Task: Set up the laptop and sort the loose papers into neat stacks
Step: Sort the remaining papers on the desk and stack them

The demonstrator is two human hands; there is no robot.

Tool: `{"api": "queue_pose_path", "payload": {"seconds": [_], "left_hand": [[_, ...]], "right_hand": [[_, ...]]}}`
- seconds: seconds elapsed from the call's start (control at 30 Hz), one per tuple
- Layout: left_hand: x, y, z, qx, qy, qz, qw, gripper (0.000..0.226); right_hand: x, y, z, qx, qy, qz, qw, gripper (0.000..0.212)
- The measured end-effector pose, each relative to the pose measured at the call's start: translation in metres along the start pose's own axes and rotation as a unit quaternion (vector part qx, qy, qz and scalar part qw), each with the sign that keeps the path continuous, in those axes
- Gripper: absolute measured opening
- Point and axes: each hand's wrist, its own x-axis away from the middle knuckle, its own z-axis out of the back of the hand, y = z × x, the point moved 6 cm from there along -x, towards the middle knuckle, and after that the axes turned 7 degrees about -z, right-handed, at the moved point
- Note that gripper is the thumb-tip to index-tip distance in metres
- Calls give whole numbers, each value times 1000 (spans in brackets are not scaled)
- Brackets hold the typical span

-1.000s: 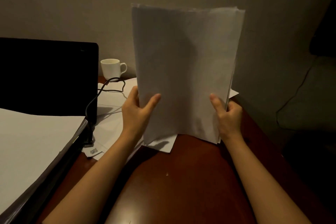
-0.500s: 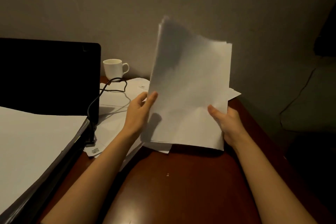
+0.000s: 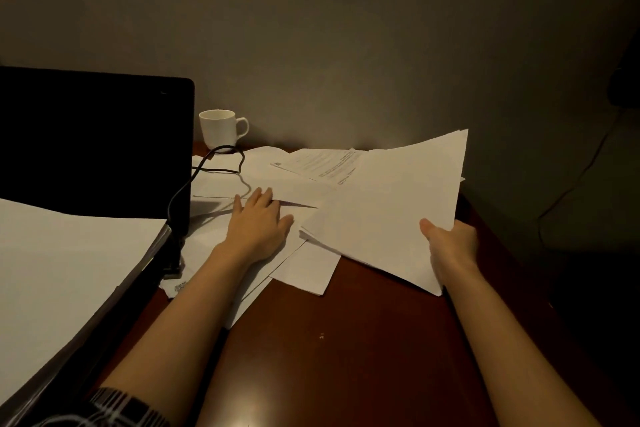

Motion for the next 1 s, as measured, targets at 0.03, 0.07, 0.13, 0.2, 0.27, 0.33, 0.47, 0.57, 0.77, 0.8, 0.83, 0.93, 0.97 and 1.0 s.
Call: {"api": "queue_pose_path", "payload": {"seconds": [0.03,0.07,0.13,0.2,0.27,0.33,0.47,0.57,0.77,0.8,0.83,0.93,0.97,1.0], "left_hand": [[-1,1,-1,8,1,-9,1000,57],[-1,2,0,20,13,-14,1000,56],[-1,1,7,50,62,-19,997,52],[3,2,22,75,151,-41,985,45],[11,8,45,79,262,-91,958,35],[23,16,67,70,359,-142,920,27],[37,19,91,50,416,-155,894,27],[45,13,100,50,451,-134,881,25],[62,17,115,44,520,-145,840,26],[64,18,118,53,526,-150,836,26],[67,19,123,62,533,-156,829,26],[82,26,138,105,578,-172,791,21],[87,26,142,155,584,-171,779,24],[89,24,143,230,575,-157,770,29]], "right_hand": [[-1,0,0,-5,1,-2,1000,24],[-2,0,1,-13,-1,-5,1000,24],[-2,-2,2,-34,-6,-8,999,25],[-1,-3,1,-52,-7,0,999,24],[1,-7,2,-57,-3,23,998,24],[2,-10,0,-52,-12,41,998,24],[4,-9,-5,-44,-36,35,998,23],[1,-5,-4,-47,-34,21,998,23],[-7,-3,11,-99,40,22,994,27],[-7,-4,12,-99,43,27,994,28],[-6,-4,12,-89,42,32,995,28],[-4,-6,6,-39,15,46,998,29],[-2,-7,3,-24,0,52,998,29],[-1,-8,0,-15,-18,55,998,28]]}}
